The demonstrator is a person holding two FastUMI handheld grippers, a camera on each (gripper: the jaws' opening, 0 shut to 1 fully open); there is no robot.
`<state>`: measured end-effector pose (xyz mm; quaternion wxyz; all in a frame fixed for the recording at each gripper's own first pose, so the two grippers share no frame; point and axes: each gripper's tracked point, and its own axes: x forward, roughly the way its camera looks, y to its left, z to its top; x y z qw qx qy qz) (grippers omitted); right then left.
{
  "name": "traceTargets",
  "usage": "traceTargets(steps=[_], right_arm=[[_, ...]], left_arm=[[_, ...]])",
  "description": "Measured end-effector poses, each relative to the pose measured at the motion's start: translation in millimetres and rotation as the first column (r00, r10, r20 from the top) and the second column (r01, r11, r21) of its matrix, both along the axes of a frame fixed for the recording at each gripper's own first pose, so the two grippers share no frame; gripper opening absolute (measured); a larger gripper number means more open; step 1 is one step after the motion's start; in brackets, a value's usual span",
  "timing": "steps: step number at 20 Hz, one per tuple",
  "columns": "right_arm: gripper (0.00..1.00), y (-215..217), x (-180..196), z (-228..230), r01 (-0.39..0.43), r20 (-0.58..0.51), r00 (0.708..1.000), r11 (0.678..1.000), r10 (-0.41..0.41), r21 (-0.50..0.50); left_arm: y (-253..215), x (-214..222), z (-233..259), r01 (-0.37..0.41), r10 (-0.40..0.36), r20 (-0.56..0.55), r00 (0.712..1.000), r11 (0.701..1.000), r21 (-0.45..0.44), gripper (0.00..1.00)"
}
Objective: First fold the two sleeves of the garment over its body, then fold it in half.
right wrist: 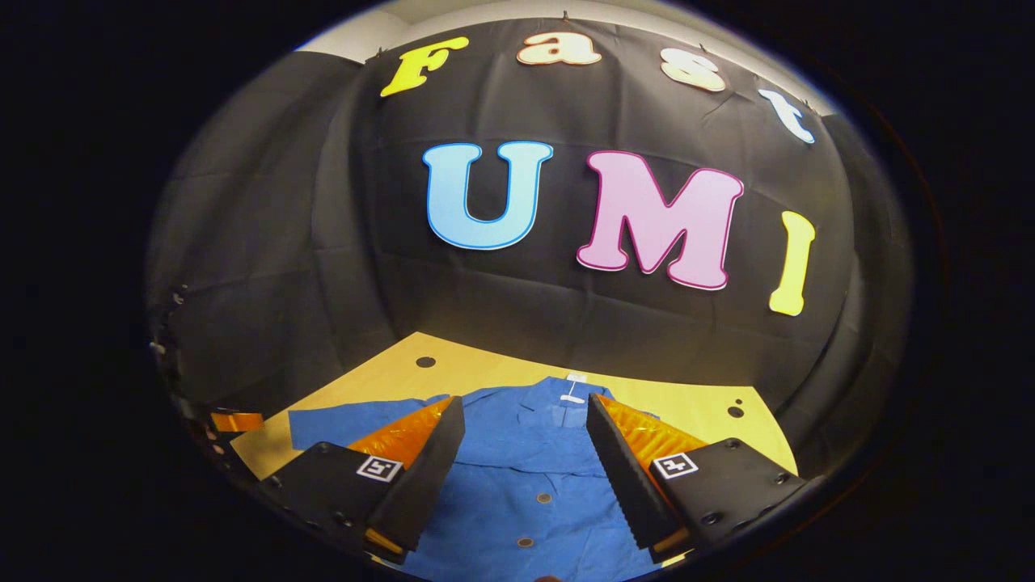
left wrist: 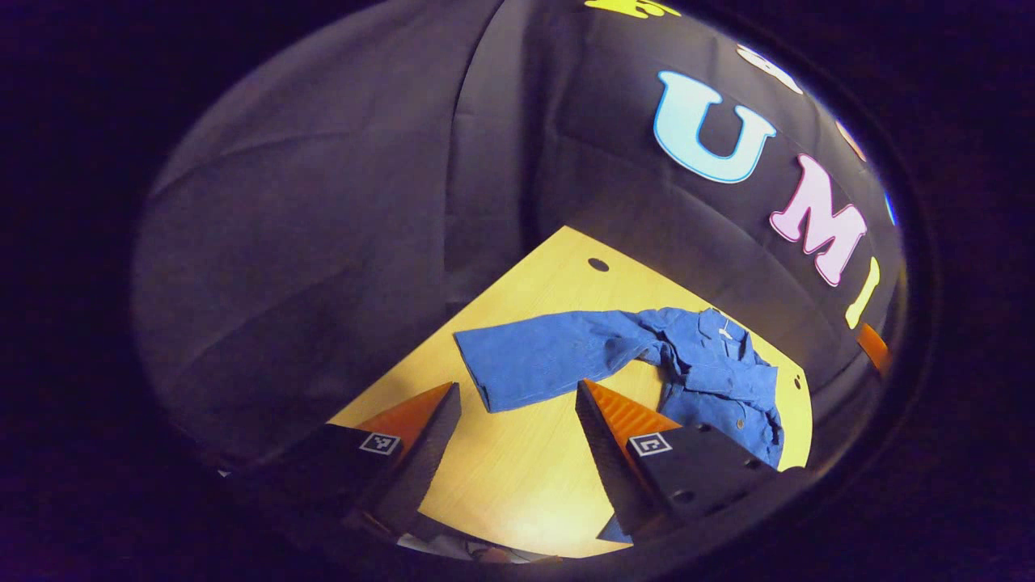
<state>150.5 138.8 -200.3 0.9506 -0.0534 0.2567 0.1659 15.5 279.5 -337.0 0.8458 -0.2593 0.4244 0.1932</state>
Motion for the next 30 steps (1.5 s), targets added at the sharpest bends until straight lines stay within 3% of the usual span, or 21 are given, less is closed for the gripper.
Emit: traceTargets(steps=[4, 6, 7, 10, 13, 14, 15, 19, 28, 30], right_arm=[[0.96, -10, 0, -18, -0.013, -0.078, 0.997, 1.0, 0.015, 0.02], [0.98, -18, 9, -19, 0.008, -0.106, 0.994, 0.999, -0.003, 0.045], [0.98, -23, 14, -18, 0.015, -0.102, 0.995, 0.999, -0.01, 0.048], [0.98, -41, 19, -28, 0.013, -0.117, 0.993, 1.0, -0.012, 0.01], [0.98, -57, 29, -30, 0.032, -0.143, 0.989, 0.999, -0.029, 0.014], [0.98, -60, 31, -30, 0.038, -0.149, 0.988, 0.999, -0.034, 0.023], [0.98, -63, 35, -30, 0.041, -0.152, 0.988, 0.999, -0.037, 0.021], [0.98, -70, 40, -36, 0.044, -0.158, 0.987, 0.999, -0.041, 0.013], [0.98, -74, 32, -42, 0.043, -0.18, 0.983, 0.999, -0.04, 0.011], [0.98, -80, 36, -39, 0.051, -0.164, 0.985, 0.999, -0.05, 0.004]], left_arm=[[-3, 25, -49, -0.022, 0.02, -0.1, 0.995, 1.0, -0.021, 0.86], [0, 37, -59, -0.031, 0.029, -0.129, 0.991, 0.999, -0.011, 0.81], [0, 42, -63, -0.037, 0.035, -0.147, 0.989, 0.999, -0.011, 0.84], [4, 47, -76, -0.072, 0.069, -0.207, 0.976, 0.997, -0.009, 0.84], [-4, 55, -85, -0.108, 0.092, -0.226, 0.97, 0.992, -0.063, 0.85], [-5, 56, -88, -0.123, 0.101, -0.237, 0.966, 0.989, -0.078, 0.81], [-5, 55, -92, -0.14, 0.115, -0.247, 0.962, 0.986, -0.087, 0.85], [-2, 54, -99, -0.179, 0.154, -0.26, 0.953, 0.981, -0.073, 0.83], [2, 67, -101, -0.142, 0.123, -0.282, 0.951, 0.989, -0.049, 0.83], [8, 62, -101, -0.161, 0.142, -0.31, 0.94, 0.986, -0.036, 0.72]])
